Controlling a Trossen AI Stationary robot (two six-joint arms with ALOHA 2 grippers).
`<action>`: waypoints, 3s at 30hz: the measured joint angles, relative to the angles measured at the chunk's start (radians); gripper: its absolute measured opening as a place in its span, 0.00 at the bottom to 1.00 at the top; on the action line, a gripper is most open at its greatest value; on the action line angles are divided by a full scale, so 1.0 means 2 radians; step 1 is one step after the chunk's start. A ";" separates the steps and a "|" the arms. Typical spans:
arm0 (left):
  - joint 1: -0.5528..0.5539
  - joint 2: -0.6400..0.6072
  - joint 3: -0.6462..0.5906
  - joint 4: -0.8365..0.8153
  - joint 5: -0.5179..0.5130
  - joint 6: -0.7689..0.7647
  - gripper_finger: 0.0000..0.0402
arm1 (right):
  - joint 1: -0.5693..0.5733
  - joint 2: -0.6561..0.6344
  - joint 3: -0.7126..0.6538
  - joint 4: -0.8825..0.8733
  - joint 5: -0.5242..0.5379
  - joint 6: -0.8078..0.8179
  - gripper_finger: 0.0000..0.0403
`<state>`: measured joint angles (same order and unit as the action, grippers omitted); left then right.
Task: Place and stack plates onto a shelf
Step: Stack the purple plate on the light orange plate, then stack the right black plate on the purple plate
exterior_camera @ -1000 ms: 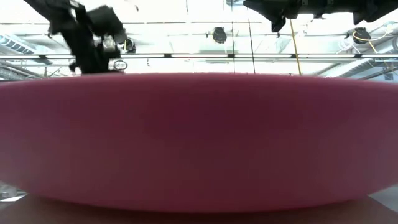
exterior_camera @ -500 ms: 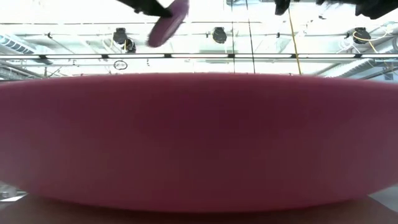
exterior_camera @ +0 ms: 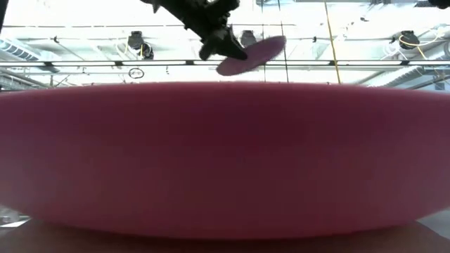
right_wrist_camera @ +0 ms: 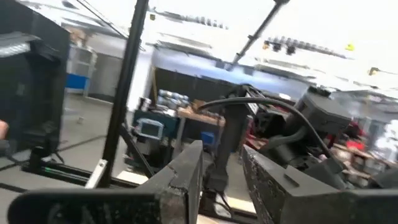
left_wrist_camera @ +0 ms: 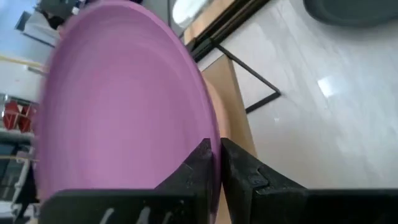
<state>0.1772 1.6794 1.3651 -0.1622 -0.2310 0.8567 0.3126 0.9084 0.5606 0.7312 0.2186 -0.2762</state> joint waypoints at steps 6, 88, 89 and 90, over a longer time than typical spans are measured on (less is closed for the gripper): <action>0.004 0.037 0.023 -0.004 0.012 0.014 0.12 | 0.016 -0.016 0.000 -0.027 0.097 -0.001 0.24; -0.021 -0.477 -0.449 0.199 0.023 -0.405 0.70 | 0.026 0.217 0.219 -0.668 0.049 0.397 0.24; -0.021 -0.477 -0.449 0.199 0.023 -0.405 0.70 | 0.025 0.225 0.220 -0.681 0.039 0.416 0.24; -0.021 -0.477 -0.449 0.199 0.023 -0.405 0.70 | 0.025 0.232 0.220 -0.697 0.028 0.435 0.24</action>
<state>0.1345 0.7261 0.4671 0.2367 -0.1841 0.0467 0.3634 1.3729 0.9997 -0.6627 0.2755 0.5936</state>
